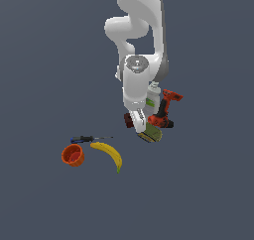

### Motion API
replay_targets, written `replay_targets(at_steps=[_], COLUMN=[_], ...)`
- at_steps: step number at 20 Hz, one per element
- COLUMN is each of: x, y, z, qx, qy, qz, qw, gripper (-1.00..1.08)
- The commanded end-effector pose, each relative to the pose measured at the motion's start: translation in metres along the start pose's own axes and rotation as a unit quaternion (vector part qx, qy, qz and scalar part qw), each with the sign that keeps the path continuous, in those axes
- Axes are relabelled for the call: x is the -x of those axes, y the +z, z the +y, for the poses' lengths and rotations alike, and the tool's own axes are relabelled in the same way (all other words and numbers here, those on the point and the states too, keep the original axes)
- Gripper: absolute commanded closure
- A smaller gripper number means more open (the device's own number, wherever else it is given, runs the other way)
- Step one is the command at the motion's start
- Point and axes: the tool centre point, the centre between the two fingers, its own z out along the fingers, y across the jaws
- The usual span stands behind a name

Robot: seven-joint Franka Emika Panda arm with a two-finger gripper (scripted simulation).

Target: Pick up a designated object from a clutter of objects.

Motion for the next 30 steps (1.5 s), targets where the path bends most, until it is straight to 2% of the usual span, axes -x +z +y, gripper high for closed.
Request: replay_targets(at_steps=[1,20,30], x=[0.018,0.160,0.208], y=[-0.020,-0.182,-0.237], z=[0.003,0.029,0.034], qx=[-0.001,0.000,0.001], qy=[-0.001,-0.002,-0.003], qz=[0.001,0.002,0.000], qw=[1.0000,1.0000,1.0000], gripper=[1.08,1.08,1.08])
